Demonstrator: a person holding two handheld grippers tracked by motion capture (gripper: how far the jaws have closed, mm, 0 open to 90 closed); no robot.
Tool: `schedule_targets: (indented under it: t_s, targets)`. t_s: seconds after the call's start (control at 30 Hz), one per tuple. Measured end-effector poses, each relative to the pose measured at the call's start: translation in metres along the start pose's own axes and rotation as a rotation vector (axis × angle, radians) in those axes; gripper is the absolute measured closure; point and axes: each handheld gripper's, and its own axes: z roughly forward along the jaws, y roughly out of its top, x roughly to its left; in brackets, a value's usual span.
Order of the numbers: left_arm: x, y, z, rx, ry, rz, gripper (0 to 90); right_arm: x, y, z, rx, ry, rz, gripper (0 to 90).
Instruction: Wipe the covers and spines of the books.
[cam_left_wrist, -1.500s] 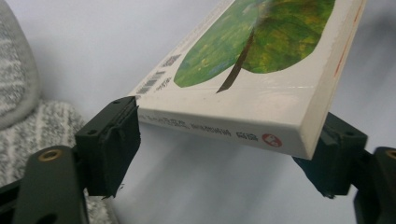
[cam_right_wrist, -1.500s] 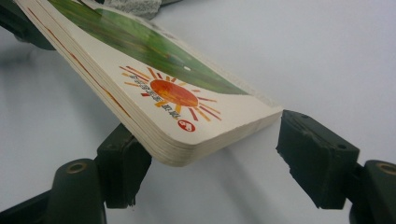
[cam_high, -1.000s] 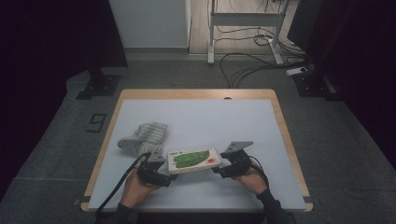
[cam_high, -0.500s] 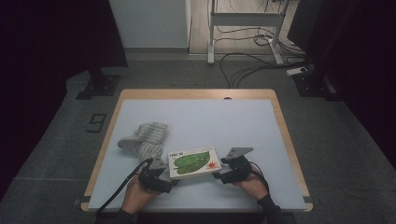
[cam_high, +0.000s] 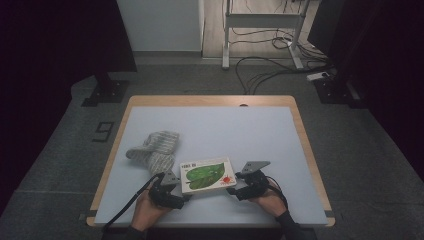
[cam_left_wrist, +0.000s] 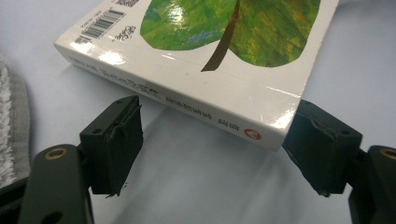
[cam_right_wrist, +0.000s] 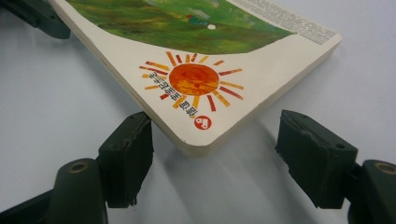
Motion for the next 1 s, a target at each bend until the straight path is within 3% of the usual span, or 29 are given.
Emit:
schedule_targets:
  t_s: [0.27, 0.57, 0.63, 0.73, 0.9, 1.0]
  targets:
    - [0.0, -0.002, 0.002, 0.006, 0.001, 0.015, 25.1, 0.002, -0.001, 0.002, 0.012, 0.0, -0.024, 25.8]
    - [0.001, -0.002, 0.002, 0.005, -0.022, 0.021, 26.2, -0.001, -0.002, 0.001, -0.011, 0.004, -0.008, 26.5]
    - [0.002, -0.002, -0.001, 0.005, -0.024, 0.027, 25.4, -0.001, -0.004, 0.001, -0.002, -0.035, -0.014, 27.6]
    - [0.004, -0.002, -0.004, 0.009, -0.019, 0.033, 22.9, -0.005, -0.005, -0.002, -0.018, -0.038, -0.003, 26.5]
    - [0.012, 0.0, -0.013, -0.019, -0.023, 0.004, 19.6, -0.012, -0.008, -0.011, -0.028, -0.075, 0.001, 24.0]
    - [0.018, 0.002, -0.019, -0.043, -0.02, -0.013, 17.8, -0.02, -0.011, -0.016, -0.026, -0.125, 0.012, 21.5]
